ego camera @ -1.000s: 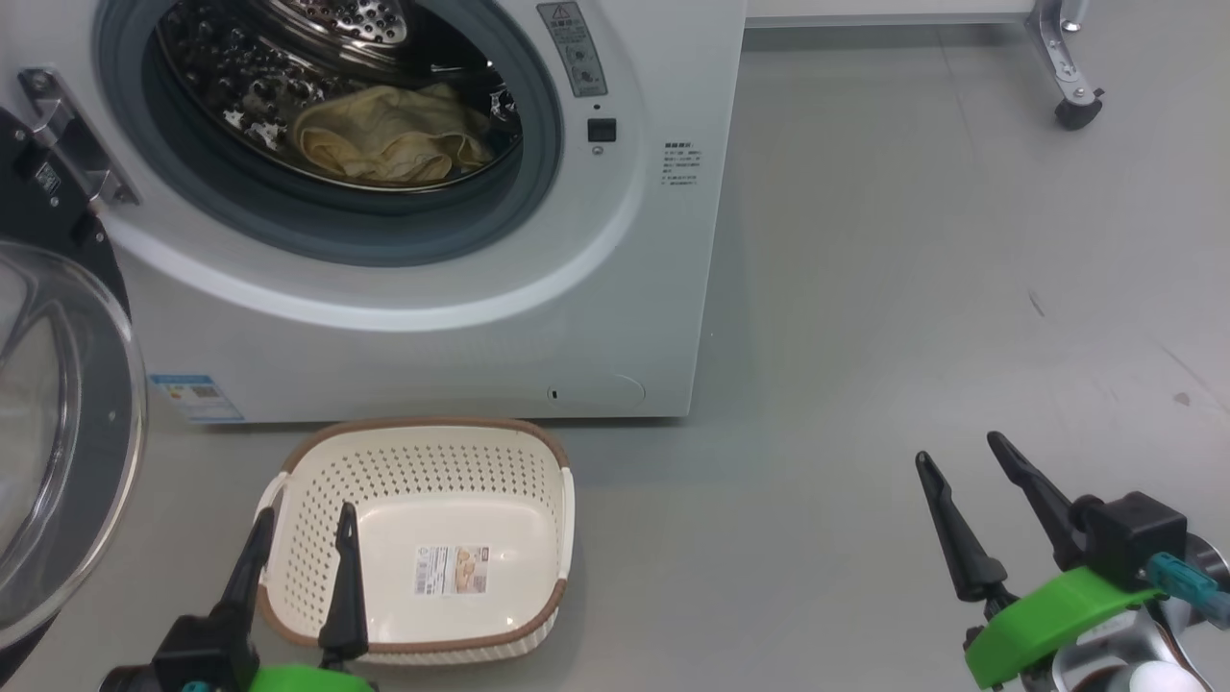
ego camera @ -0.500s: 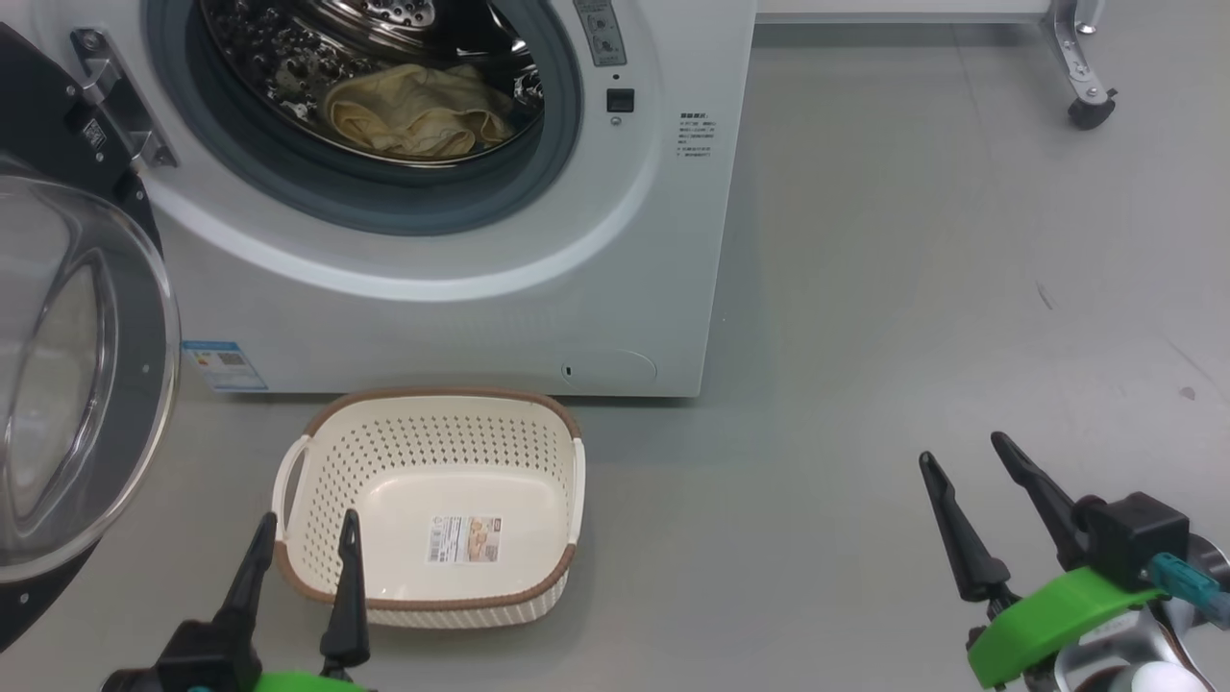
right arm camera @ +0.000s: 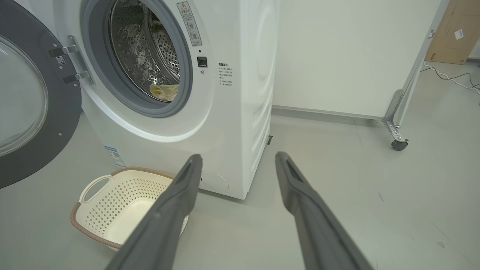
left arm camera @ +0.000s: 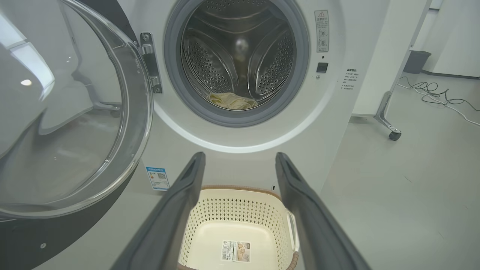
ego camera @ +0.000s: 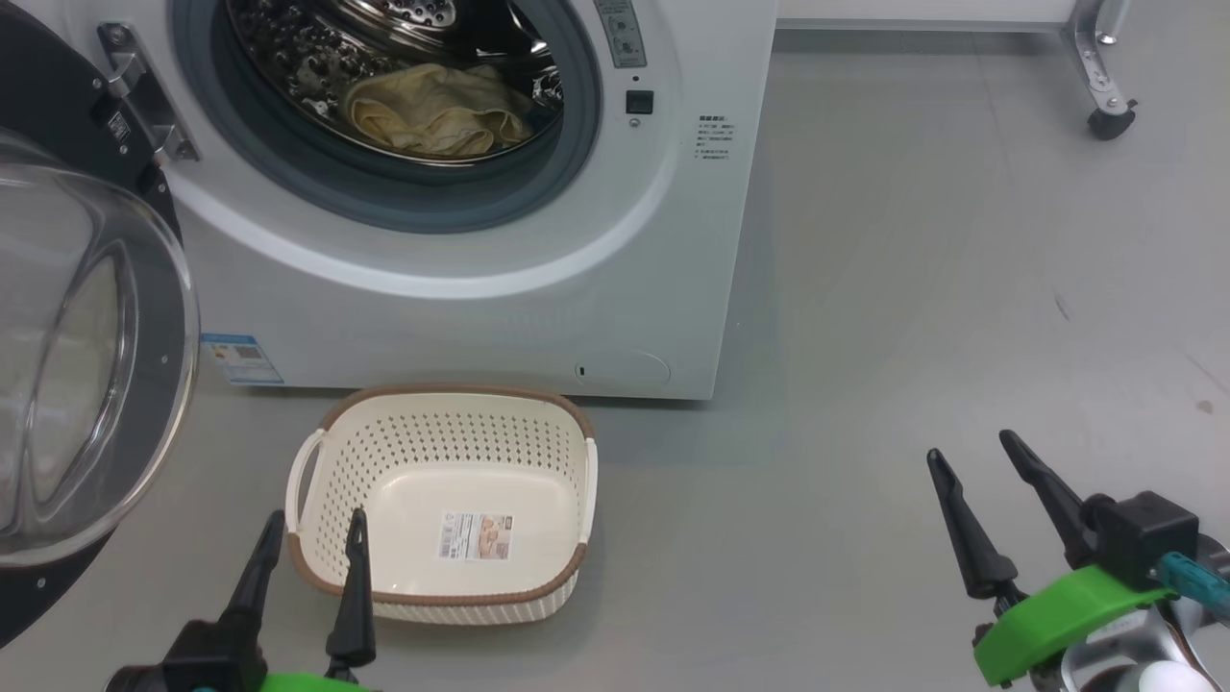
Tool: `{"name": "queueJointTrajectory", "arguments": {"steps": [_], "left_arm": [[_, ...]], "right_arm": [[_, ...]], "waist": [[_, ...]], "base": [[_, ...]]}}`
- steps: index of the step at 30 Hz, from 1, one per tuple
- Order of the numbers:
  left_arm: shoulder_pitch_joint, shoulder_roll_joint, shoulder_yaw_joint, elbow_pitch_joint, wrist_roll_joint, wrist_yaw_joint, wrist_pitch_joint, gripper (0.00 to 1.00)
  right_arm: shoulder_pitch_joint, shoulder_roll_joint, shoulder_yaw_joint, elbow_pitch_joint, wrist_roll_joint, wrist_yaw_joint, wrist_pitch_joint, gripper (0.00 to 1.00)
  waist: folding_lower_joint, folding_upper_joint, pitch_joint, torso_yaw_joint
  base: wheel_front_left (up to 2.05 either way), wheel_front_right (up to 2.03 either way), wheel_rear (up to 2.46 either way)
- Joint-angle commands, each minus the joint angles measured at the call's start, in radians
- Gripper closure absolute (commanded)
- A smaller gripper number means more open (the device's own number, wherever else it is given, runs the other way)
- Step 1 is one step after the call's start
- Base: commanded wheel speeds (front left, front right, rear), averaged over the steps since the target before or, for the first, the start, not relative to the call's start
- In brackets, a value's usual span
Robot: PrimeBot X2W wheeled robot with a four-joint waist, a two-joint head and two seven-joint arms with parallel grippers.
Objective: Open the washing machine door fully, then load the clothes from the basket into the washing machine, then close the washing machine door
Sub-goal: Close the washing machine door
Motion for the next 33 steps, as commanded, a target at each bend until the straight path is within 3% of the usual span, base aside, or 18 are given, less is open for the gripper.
{"name": "queueJointTrajectory", "arguments": {"steps": [1, 7, 22, 33], "left_arm": [[-0.049, 0.022, 0.030, -0.034, 0.010, 0.070, 0.000, 0.00], [-0.062, 0.019, 0.022, -0.034, 0.017, 0.071, -0.002, 0.00], [-0.029, 0.023, 0.000, -0.020, 0.017, 0.075, 0.006, 0.00], [-0.015, 0.043, 0.003, -0.042, 0.015, 0.087, 0.022, 0.00]], "right_arm": [[-0.024, -0.006, 0.006, -0.042, -0.011, 0.000, 0.002, 0.00], [-0.023, -0.009, -0.005, -0.051, -0.016, 0.000, 0.005, 0.00], [0.002, -0.015, -0.007, -0.050, -0.012, 0.000, 0.018, 0.00], [0.003, -0.007, 0.021, -0.036, -0.007, 0.000, 0.014, 0.00]], "waist": [[0.0000, 0.0000, 0.003, 0.018], [0.0000, 0.0000, 0.007, 0.080], [0.0000, 0.0000, -0.062, 0.344], [0.0000, 0.0000, -0.074, 0.433]], "base": [[0.00, 0.00, 0.00], [0.00, 0.00, 0.00], [0.00, 0.00, 0.00], [0.00, 0.00, 0.00]]}}
